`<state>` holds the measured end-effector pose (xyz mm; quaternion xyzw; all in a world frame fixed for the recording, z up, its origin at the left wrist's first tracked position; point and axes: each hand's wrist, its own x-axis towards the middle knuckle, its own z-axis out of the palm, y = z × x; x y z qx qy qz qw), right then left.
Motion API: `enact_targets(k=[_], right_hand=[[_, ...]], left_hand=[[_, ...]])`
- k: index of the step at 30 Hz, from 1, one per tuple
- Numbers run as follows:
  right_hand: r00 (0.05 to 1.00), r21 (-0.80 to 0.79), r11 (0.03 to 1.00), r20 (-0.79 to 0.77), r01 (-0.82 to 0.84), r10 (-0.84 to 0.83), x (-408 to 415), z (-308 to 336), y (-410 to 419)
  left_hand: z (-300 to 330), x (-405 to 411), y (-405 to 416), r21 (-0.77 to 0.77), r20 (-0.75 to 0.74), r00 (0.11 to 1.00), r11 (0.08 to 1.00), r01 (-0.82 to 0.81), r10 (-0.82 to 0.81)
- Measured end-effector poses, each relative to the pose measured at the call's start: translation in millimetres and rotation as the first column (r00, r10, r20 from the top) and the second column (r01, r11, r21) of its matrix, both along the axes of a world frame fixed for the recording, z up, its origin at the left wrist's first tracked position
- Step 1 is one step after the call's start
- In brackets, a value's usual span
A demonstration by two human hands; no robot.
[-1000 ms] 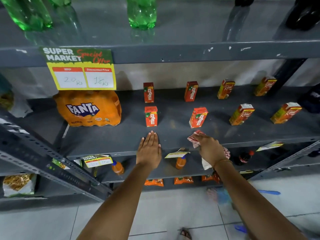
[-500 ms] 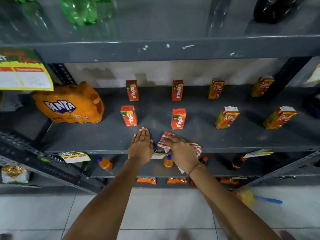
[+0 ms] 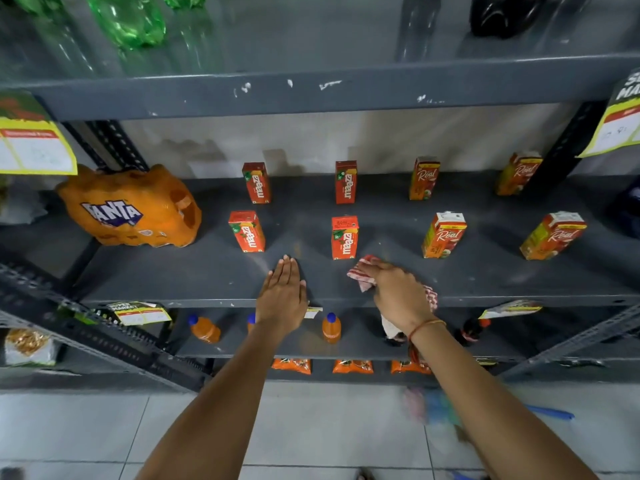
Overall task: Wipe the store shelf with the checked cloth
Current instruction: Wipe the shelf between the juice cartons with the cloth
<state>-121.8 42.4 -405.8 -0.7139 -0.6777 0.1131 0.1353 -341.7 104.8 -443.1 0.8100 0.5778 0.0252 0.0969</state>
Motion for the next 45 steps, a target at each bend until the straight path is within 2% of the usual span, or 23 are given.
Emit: enact_targets(k=[4,6,10,19,22,25,27,29,41,45], right_hand=[[0.98,0.086,0.976,0.039,-0.199,0.196,-38.2,-21.8,-0.9],[0.976,0.094,0.972,0.06,-0.215,0.21,-43.6,-31.6,-3.1],[0.989,0.091,0.987,0.069,-0.135,0.129,-30.7,-34.5,-2.3],[0.973,0.056,0.982,0.136,0.183,-0.189,36.3,-12.3,-37.0],[0.966,0.039,0.969,0.081,0.243,-0.246,38.8,1.9,-34.0],[0.989,0.12,0.983,0.033,0.142,-0.147,15.3,-2.7,-21.0],[0.999,0.123,0.992,0.035,0.008,-0.012,-4.1,-19.3,-15.9],[0.998,0.129,0.991,0.053,-0.039,0.032,-9.8,-35.1,-14.2],[0.96,0.103,0.966,0.132,0.236,-0.249,54.0,-27.8,-43.6],[0.948,0.083,0.952,0.098,0.296,-0.303,68.9,-21.8,-48.4]], left_hand=[[-4.7,0.2,-1.8,0.055,0.034,0.999,0.998,-0.015,0.013],[-6.5,0.1,-1.6,0.067,0.039,0.999,0.998,-0.016,0.013],[-8.4,-0.5,-2.2,0.069,0.025,0.999,0.997,-0.022,0.02],[-3.2,0.4,-5.3,0.054,-0.008,1.0,0.998,-0.017,0.017],[1.5,5.0,-6.0,0.036,-0.002,1.0,0.999,-0.01,0.01],[2.7,25.3,-19.5,0.082,0.025,0.999,0.996,0.035,-0.037],[-0.9,44.9,-31.9,0.104,0.048,0.996,0.992,0.069,-0.074],[-6.3,63.2,-39.0,0.119,0.058,0.994,0.989,0.088,-0.096],[-17.8,87.5,-47.8,0.18,0.065,0.995,0.981,0.068,-0.081],[-18.9,88.2,-46.1,0.194,0.086,0.993,0.979,0.066,-0.084]])
